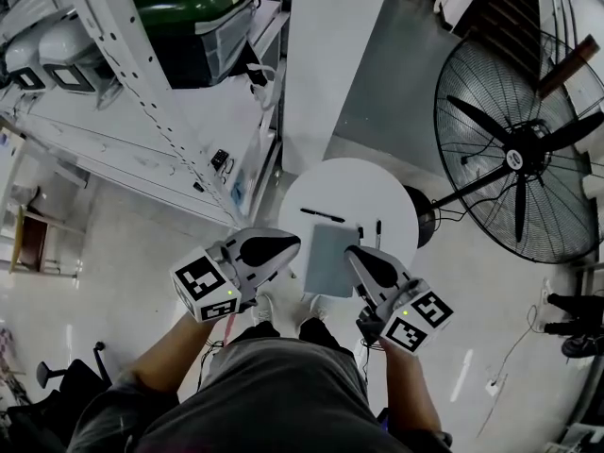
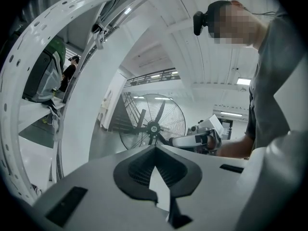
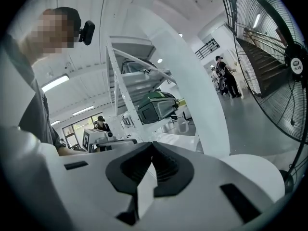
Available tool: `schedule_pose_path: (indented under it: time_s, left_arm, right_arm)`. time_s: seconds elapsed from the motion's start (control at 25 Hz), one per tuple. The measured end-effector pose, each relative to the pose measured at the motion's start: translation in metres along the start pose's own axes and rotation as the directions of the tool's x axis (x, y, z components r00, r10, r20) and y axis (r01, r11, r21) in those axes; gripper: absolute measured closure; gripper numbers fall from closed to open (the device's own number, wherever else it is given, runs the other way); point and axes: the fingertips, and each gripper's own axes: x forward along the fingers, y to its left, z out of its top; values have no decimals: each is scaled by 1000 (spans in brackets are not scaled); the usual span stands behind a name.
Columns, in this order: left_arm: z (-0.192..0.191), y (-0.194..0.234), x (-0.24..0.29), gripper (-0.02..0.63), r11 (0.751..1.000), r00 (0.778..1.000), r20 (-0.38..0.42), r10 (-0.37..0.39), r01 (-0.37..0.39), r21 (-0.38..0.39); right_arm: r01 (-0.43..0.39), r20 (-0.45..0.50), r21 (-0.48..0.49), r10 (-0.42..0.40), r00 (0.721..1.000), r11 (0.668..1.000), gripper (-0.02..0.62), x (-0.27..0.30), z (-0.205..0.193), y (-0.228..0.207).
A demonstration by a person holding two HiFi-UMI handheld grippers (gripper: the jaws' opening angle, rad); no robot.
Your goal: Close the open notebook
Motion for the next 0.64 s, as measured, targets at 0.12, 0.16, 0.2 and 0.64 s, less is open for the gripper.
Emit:
schedule_pose_path:
  time_s: [0.12, 0.16, 0.2, 0.64]
  left_arm:
    - [-1, 3, 1, 592, 1000, 1000, 0, 0, 0, -6]
    - [-1, 4, 2, 592, 1000, 1000, -1, 1, -1, -10]
    - [-2, 4, 3, 591, 1000, 1000, -2, 0, 0, -11]
    - [-9, 8, 15, 591, 1000, 1000, -14, -16, 16, -14]
  right_arm:
    - [-5, -13, -2, 5, 1000, 1000, 575, 5, -2, 0]
    - [-7, -17, -2, 7, 1000, 1000, 575, 6, -3, -1]
    - [-8, -20, -2, 8, 1000, 1000, 575, 8, -4, -1]
    - [-12, -45, -9, 11, 999, 1000, 575, 14, -8, -9]
